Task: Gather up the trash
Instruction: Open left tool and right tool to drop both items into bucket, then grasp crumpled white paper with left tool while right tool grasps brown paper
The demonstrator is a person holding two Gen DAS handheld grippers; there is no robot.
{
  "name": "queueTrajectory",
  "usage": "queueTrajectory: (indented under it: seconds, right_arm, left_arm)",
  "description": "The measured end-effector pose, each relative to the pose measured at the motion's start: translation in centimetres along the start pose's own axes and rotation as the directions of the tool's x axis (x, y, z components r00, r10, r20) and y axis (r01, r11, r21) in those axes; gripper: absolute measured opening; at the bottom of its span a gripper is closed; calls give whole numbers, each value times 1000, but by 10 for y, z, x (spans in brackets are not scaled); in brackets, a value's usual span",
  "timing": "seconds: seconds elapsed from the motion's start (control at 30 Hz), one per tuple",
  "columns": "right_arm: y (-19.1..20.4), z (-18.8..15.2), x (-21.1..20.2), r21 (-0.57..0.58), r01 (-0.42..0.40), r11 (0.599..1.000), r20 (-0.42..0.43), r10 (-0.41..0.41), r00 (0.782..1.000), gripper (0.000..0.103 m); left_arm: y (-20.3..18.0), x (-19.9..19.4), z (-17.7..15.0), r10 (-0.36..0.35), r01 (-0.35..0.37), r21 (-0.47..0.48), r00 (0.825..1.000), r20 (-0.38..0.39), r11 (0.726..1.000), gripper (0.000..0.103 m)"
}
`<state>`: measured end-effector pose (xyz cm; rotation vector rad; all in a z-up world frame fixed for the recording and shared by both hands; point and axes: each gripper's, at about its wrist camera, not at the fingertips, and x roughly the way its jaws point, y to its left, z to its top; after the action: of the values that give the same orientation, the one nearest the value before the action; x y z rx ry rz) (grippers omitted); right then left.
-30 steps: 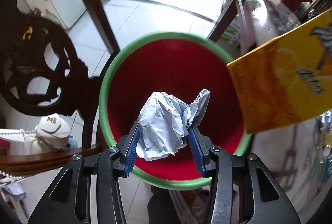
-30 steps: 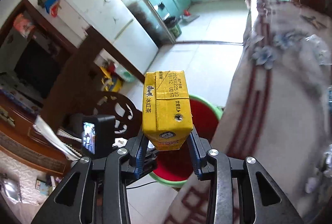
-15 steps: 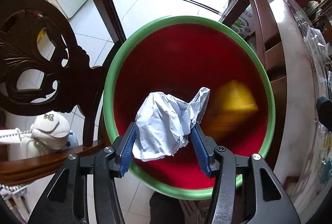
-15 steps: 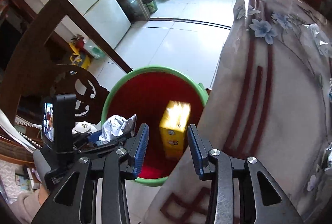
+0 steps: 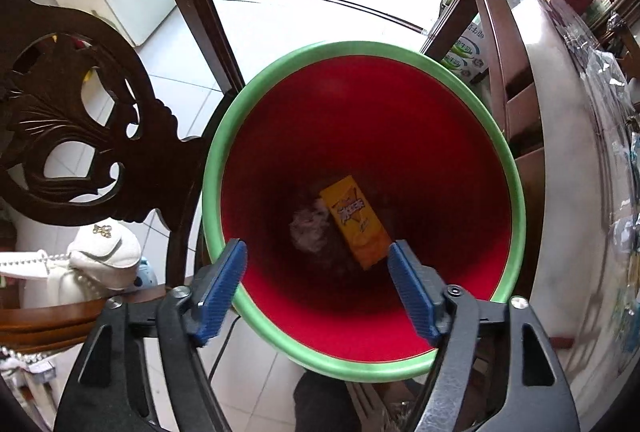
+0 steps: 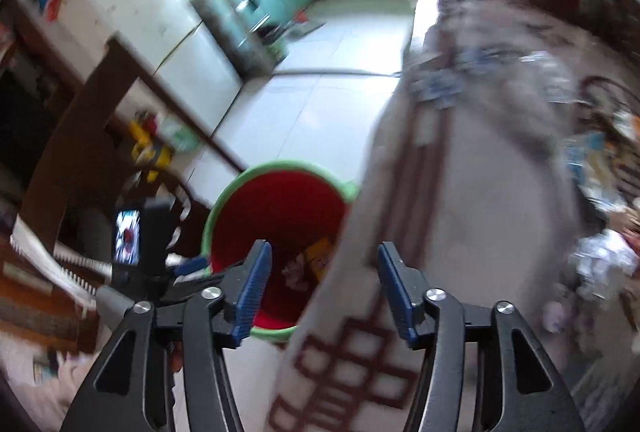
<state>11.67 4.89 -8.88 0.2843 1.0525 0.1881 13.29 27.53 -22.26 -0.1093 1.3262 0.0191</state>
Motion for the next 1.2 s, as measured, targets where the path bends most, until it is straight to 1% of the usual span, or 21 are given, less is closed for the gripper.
queueTrajectory:
  seconds: [0.03,0.1,0.17,0.2,0.27,0.33,0.4,0.47,0.53,0.6,0.7,0.77,0.83,0.9,0.97,1.1,1.17,1.2]
  right_arm:
    - [-13,-2,-14,37,29,999,51,-31,998,66]
    - [-37,-8,-39,81,33,996,124,-43,991,67]
    - [-58,-13,-60,60,56,997,160,-64,985,68]
    - [-68,-16,-71,44,82,996,181,-89,980,68]
    - [-93,-19,-97,22,164,986,235,-165,958,68]
    - [-124,-20,-121,18,235,972,257,-231,938,69]
    - [-153,-17,-136,16,282,959,240,-277,930,69]
    - [-181,-13,-145,4,311,950,191,-306,933,69]
    - [-207,-12,-150,-16,324,946,159,-317,935,69]
    - [-234,-12,-155,-23,345,938,143,-338,930,69]
    - [-270,-15,-160,10,344,939,127,-343,931,69]
    - [-291,-14,-164,30,303,953,114,-304,946,69]
    - [-306,-12,-165,16,277,961,85,-278,957,69]
    - [-315,-9,-160,4,294,956,48,-294,955,69]
    - [-324,-6,-155,6,285,958,25,-285,958,69]
    - [-340,-3,-152,40,249,968,35,-250,968,69]
    - [-346,2,-145,45,237,970,34,-239,970,69]
    - [-349,4,-139,46,238,970,27,-239,971,69]
  left_arm:
    - [-1,-1,-2,8,-8,3,1000,3,1000,83]
    - [-1,1,-4,18,-18,-1,1000,-1,1000,84]
    - [-1,1,-7,22,-22,-15,1000,-10,1000,84]
    - [-2,0,-8,24,-24,-19,1000,-9,1000,84]
    - [-6,-8,-10,28,-28,-28,1000,4,999,84]
    - [-14,-18,-13,24,-22,-45,999,30,999,84]
    - [-26,-33,-16,20,-16,-69,998,60,997,84]
    - [-41,-51,-20,14,-5,-88,995,96,996,84]
    - [-58,-65,-24,12,-1,-84,992,127,996,84]
    - [-83,-83,-29,4,7,-65,986,168,998,84]
    - [-127,-106,-36,-36,42,-20,975,219,999,84]
    - [-161,-119,-39,-76,71,27,967,244,997,84]
    - [-192,-128,-40,-121,105,77,960,253,992,84]
    - [-222,-132,-41,-167,139,125,955,245,982,84]
    - [-252,-138,-41,-200,160,175,948,247,972,84]
    - [-293,-145,-43,-223,162,236,940,260,958,84]
    - [-305,-142,-42,-233,171,249,940,248,953,84]
    - [-311,-140,-43,-230,168,256,944,236,952,84]
